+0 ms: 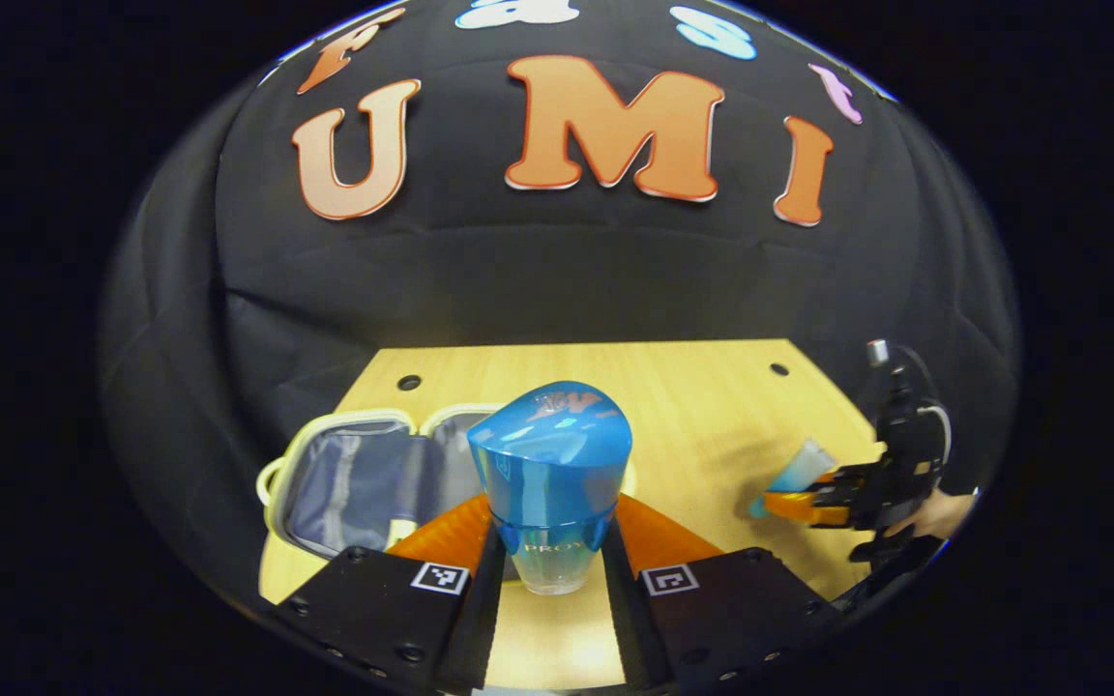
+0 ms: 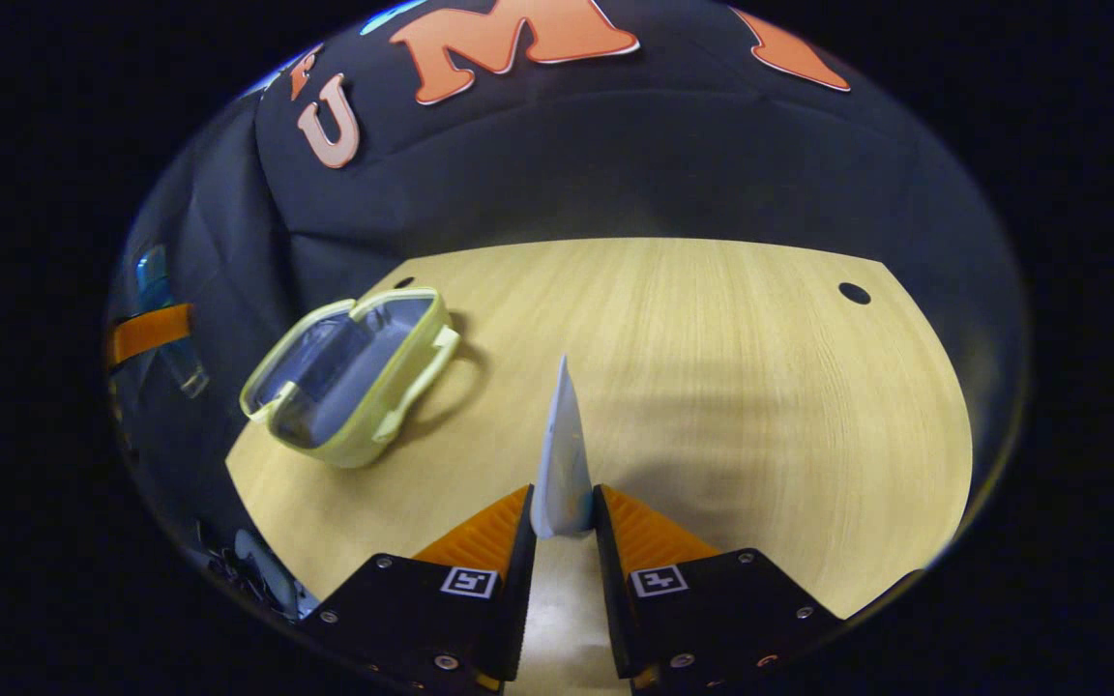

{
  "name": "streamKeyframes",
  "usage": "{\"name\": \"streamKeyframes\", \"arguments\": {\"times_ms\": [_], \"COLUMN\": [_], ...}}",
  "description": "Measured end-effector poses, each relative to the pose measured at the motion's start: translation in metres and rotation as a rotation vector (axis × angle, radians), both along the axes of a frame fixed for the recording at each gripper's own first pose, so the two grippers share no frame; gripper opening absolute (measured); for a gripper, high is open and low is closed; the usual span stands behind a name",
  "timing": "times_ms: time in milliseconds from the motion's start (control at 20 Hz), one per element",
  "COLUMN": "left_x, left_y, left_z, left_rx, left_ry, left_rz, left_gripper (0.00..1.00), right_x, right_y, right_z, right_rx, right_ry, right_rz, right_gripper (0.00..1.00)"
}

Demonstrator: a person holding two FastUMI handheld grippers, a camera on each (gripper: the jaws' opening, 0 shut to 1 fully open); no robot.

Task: First open the suitcase, pack the skin care products into it, and then close the suitcase.

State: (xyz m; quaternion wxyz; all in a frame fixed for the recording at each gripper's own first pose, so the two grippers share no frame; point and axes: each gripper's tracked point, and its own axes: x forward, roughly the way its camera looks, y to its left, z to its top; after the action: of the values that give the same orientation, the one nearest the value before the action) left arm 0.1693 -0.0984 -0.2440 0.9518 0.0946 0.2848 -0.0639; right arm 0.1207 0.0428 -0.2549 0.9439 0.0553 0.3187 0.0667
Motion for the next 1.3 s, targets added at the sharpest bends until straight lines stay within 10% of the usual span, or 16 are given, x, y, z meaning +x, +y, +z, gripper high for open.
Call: {"name": "streamKeyframes", "arguments": {"times_ms": [450,1300], "left_x": [0.064,0.103], "left_y": [0.061,0.078], "left_z": [-0.101,-0.168], "left_rx": [-0.069,0.039], "left_ry": [0.431,0.633], "left_rz": [0.012,-0.05], "left_gripper": [0.51,0.51], "right_x": [-0.03,-0.064], "right_y": [0.056,0.075], "right_z": [0.04,0.028], "right_rx": [0.118,0.122], "right_ry": [-0.026,0.027], "right_rz": [-0.102,-0.333], "right_gripper": [0.36,0.36]}}
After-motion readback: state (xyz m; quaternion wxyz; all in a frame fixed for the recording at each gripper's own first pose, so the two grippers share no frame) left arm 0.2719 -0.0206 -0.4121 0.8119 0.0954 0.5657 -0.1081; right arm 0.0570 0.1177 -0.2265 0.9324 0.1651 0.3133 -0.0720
